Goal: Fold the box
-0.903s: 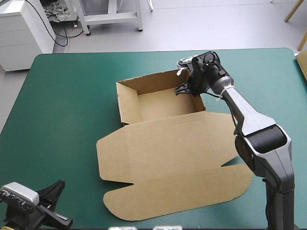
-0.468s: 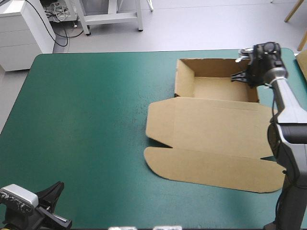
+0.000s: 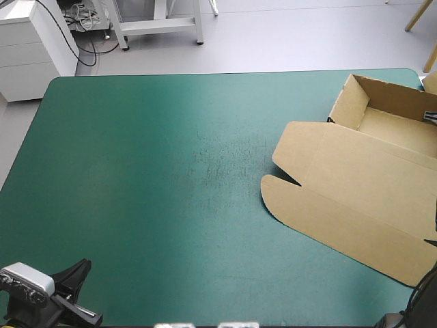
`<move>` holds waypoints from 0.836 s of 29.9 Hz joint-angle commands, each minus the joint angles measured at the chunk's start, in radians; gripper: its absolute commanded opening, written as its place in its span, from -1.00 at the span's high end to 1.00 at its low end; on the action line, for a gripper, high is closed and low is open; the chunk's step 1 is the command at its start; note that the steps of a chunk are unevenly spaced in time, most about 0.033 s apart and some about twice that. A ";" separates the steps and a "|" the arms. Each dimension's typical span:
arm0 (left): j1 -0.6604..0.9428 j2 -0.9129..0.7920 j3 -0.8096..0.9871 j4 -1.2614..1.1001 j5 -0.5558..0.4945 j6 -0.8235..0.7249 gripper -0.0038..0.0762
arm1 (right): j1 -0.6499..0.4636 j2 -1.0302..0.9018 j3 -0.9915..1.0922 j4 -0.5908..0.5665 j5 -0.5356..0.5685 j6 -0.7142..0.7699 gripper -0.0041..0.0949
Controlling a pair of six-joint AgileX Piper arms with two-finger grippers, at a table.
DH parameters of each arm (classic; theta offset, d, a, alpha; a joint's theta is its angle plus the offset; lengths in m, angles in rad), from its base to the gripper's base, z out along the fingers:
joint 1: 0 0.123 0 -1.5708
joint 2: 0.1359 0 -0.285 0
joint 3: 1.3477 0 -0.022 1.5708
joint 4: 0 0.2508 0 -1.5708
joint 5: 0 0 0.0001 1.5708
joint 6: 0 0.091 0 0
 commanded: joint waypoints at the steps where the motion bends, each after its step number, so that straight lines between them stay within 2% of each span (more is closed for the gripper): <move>1: -0.006 0.019 -0.022 -0.009 -0.066 -0.010 0.92 | -0.022 -0.061 -0.027 -0.031 -0.025 -0.024 0.96; 5: -0.006 0.019 -0.022 -0.009 -0.066 -0.010 0.92 | -0.022 -0.061 -0.027 -0.031 -0.027 -0.024 0.92; 8: -0.006 0.019 -0.022 -0.009 -0.066 -0.010 0.92 | -0.022 -0.064 -0.027 -0.027 -0.027 -0.030 0.71; 13: -0.006 0.019 -0.022 -0.009 -0.066 -0.010 0.92 | -0.022 -0.131 -0.039 -0.030 -0.027 -0.032 -0.07; 15: -0.006 0.019 -0.022 -0.009 -0.066 -0.010 0.92 | -0.022 -0.170 -0.055 -0.030 -0.027 -0.032 -0.25; 20: -0.006 0.019 -0.022 -0.009 -0.066 -0.010 0.92 | -0.012 -0.303 -0.073 0.034 -0.027 -0.035 -0.28; 23: -0.006 0.019 -0.022 -0.009 -0.066 -0.010 0.92 | 0.000 -0.381 -0.073 0.156 -0.025 -0.059 -0.21; 25: -0.006 0.019 -0.022 -0.009 -0.066 -0.010 0.92 | 0.022 -0.429 -0.073 0.209 -0.025 -0.088 -0.08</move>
